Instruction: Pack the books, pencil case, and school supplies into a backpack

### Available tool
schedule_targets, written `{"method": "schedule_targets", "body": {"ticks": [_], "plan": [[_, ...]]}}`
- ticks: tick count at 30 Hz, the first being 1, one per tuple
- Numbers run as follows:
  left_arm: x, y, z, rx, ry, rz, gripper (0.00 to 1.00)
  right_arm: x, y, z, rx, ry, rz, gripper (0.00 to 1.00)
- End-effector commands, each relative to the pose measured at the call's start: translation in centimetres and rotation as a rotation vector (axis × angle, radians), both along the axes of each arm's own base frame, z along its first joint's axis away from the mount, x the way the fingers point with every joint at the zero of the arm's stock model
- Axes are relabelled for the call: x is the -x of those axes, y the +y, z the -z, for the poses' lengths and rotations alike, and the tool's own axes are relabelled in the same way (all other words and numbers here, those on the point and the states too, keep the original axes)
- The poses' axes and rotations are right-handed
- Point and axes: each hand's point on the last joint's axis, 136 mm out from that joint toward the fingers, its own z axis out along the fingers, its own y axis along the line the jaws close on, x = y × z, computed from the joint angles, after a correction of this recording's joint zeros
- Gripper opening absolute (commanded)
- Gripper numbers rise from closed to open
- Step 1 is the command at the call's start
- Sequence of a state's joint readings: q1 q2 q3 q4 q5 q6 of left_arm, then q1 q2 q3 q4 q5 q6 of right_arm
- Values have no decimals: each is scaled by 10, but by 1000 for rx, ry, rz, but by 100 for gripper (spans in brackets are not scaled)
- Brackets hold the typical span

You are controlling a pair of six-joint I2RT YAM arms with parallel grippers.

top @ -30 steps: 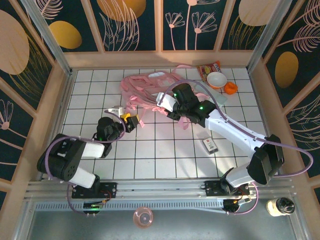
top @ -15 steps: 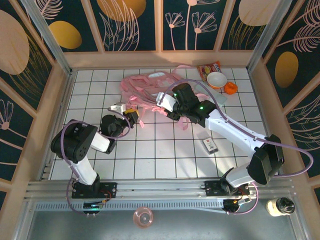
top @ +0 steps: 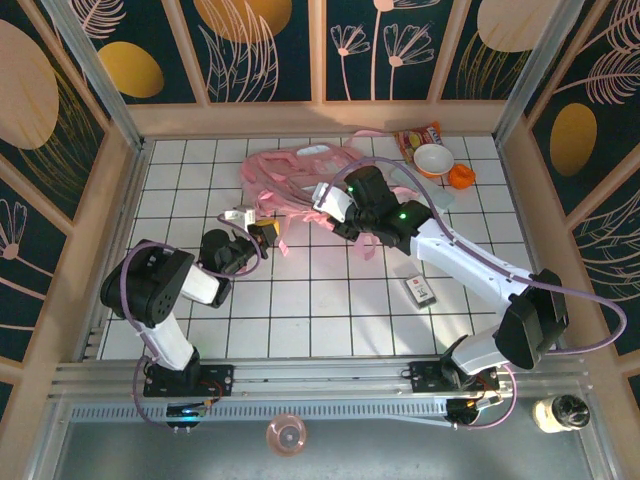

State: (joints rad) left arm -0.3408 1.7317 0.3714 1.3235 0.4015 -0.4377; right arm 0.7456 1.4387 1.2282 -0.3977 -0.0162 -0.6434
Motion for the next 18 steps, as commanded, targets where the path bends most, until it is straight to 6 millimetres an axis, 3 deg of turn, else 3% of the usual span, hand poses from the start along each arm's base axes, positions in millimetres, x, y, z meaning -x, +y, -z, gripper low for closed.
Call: {"method": "schedule_targets", "body": {"ticks": [1, 6, 9, 13, 18], "plan": [[22, -16, -25, 35, -62, 140, 0, -17, 12, -53, -178, -126, 48, 0], [46, -26, -39, 23, -88, 261, 0, -25, 12, -37, -160, -124, 93, 0], [37, -15, -28, -59, -22, 176, 0, -26, 12, -35, -155, -121, 93, 0], [22, 18, 2, -152, 99, -46, 31, -12, 19, -48, -201, -113, 17, 0], [27, 38, 6, -83, 46, -165, 65, 7, 24, -57, -232, -109, -80, 0]]}}
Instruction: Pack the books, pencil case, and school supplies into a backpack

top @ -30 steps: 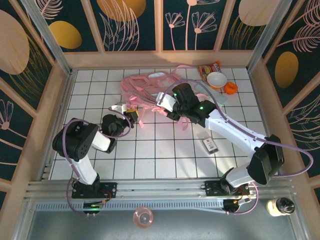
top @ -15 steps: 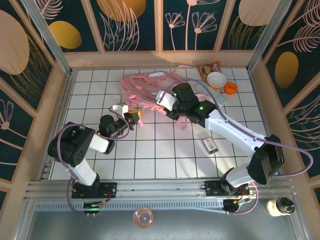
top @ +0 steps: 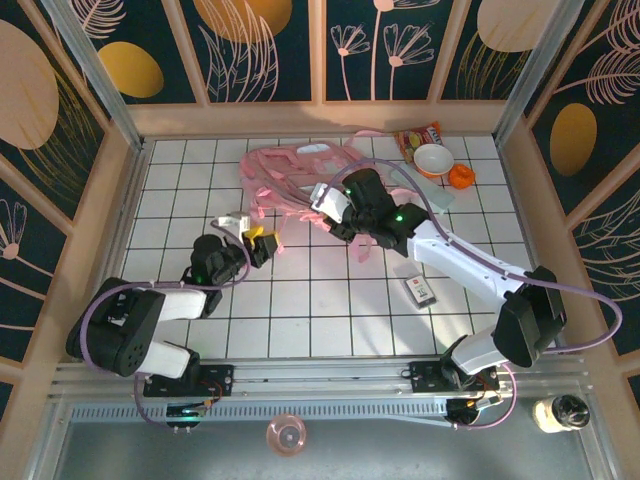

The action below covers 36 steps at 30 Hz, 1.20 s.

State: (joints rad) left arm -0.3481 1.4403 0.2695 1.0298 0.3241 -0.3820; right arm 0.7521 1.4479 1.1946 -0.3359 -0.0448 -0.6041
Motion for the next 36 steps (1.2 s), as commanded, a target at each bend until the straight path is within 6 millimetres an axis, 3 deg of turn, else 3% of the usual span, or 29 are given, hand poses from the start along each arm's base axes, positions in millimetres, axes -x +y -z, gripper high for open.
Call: {"method": "schedule_targets", "body": {"ticks": [1, 4, 13, 14, 22, 30, 36], "plan": [[-3, 18, 8, 6, -33, -106, 72, 8, 15, -64, -185, -136, -79, 0], [-2, 19, 4, 11, -102, -108, 77, 11, 12, -61, -168, -158, -98, 0], [-2, 5, -20, 21, -286, -25, 75, 19, 11, -64, -176, -142, -106, 0], [-4, 6, -12, 12, -269, -30, 74, 20, 11, -65, -180, -142, -108, 0], [-13, 8, -11, 47, -299, -68, 68, 27, 14, -68, -186, -132, -132, 0], [-16, 10, -22, 48, -355, -82, 70, 34, 11, -64, -183, -114, -137, 0], [-19, 7, -35, 61, -395, -73, 64, 40, 11, -66, -193, -106, -144, 0]]}}
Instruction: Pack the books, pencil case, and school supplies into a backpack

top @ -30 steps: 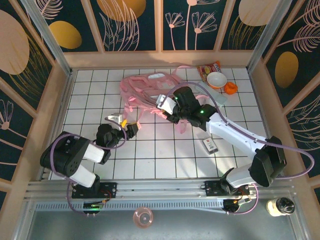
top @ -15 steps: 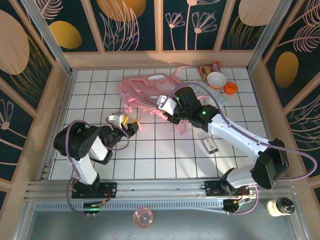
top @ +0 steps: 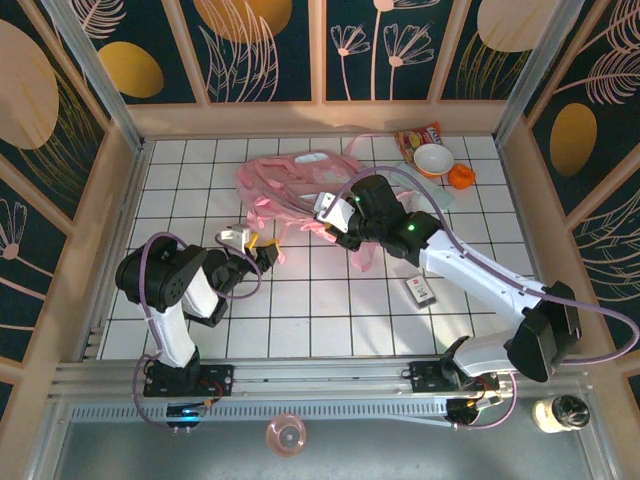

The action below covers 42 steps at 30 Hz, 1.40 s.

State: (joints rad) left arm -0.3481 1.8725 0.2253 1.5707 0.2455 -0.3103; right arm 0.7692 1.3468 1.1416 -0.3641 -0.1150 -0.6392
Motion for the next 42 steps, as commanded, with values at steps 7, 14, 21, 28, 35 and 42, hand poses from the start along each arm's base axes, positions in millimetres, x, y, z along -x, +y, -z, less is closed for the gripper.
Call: {"method": "schedule_targets", "body": {"ticks": [7, 14, 21, 28, 35, 42], "plan": [[-4, -4, -99, 138, -339, 19, 64, 10, 13, -45, -156, -76, -40, 0], [-13, -1, -101, 121, -319, -18, 55, 11, 14, -43, -155, -66, -44, 0], [-16, -4, -90, 131, -287, -10, 40, 12, 13, -47, -161, -75, -43, 0], [-18, -9, -84, 144, -260, 17, 8, 9, 12, -48, -164, -83, -29, 0], [-3, -27, -90, 179, -234, 149, 0, -8, 13, -38, -164, -75, 62, 0], [24, -46, -105, 194, -196, 329, 0, -29, 18, -29, -190, -78, 172, 0]]}}
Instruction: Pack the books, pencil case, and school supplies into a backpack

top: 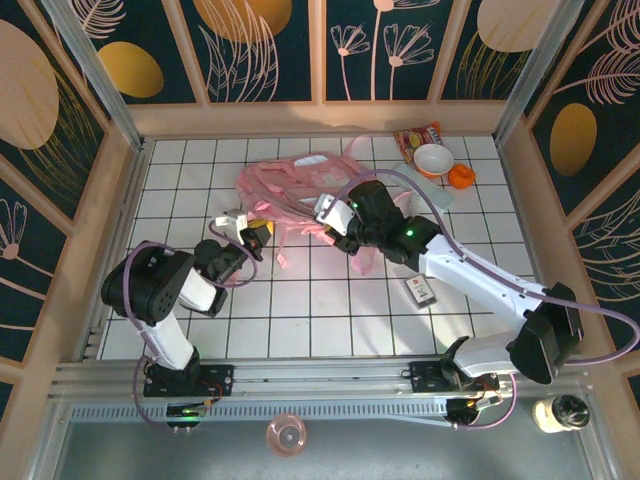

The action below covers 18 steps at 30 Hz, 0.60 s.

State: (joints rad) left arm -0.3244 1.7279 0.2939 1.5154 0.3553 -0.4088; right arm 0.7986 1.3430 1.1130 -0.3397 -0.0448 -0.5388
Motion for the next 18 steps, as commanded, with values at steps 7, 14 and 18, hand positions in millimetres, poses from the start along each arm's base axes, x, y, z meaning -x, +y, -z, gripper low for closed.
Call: {"method": "schedule_targets", "body": {"ticks": [7, 14, 18], "plan": [[64, -48, -51, -43, -85, 423, 0, -56, 21, -24, -187, -108, 232, 0], [40, -20, -42, -143, 51, 166, 0, -73, 18, -13, -158, -116, 320, 0], [26, 6, -12, -227, 213, 1, 0, -73, 13, -16, -168, -109, 353, 0]]}}
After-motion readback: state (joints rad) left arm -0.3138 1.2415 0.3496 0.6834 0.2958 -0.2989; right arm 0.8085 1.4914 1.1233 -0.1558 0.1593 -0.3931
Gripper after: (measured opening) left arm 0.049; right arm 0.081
